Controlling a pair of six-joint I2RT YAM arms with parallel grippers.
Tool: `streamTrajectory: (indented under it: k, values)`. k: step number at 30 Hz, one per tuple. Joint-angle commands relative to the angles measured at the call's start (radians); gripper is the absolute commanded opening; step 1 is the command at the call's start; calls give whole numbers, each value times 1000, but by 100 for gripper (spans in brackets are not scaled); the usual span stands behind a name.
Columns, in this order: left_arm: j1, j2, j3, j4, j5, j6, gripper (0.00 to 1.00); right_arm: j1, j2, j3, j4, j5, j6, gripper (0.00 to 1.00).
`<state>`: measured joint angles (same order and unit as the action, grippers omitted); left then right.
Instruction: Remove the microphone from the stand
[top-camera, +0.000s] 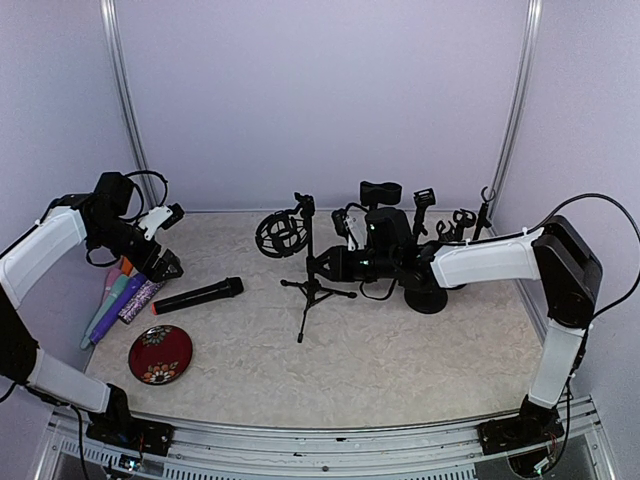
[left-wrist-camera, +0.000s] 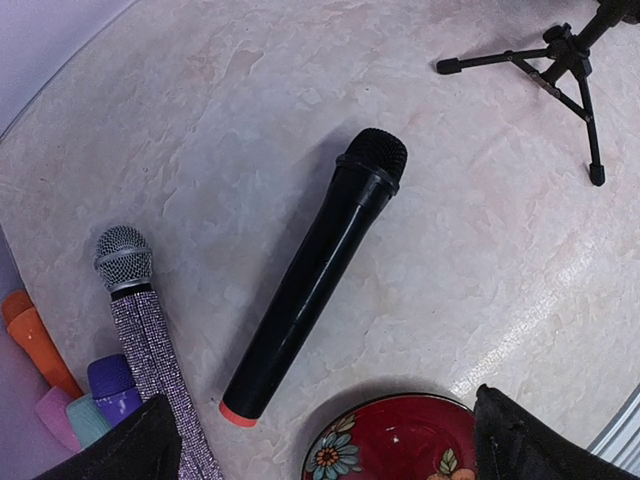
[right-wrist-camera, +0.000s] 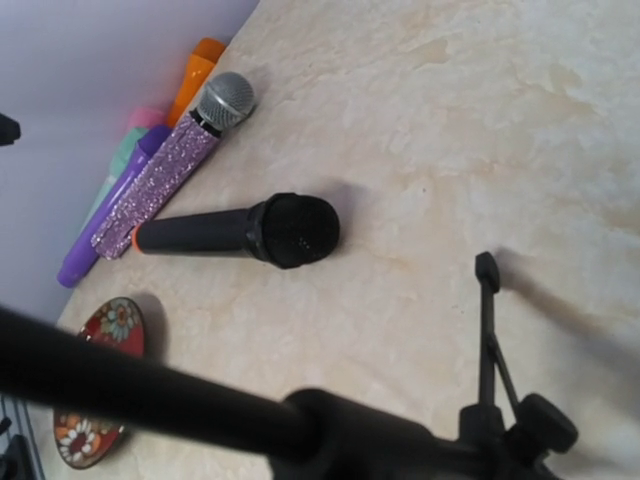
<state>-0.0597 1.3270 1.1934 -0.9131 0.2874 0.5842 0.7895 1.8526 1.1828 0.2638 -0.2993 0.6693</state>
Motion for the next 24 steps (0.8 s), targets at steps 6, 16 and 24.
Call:
streamTrajectory:
  k: [6,16,24]
  values:
    - [6,-23,-7,15,-3,12,99,-3,3,-27,-4,54,-29,8]
    - [8,-20,1,7,-8,20,99,47,-28,-38,-118,286,-251,0]
    - [9,-12,14,1,-2,19,99,108,-33,-11,-159,472,-402,0]
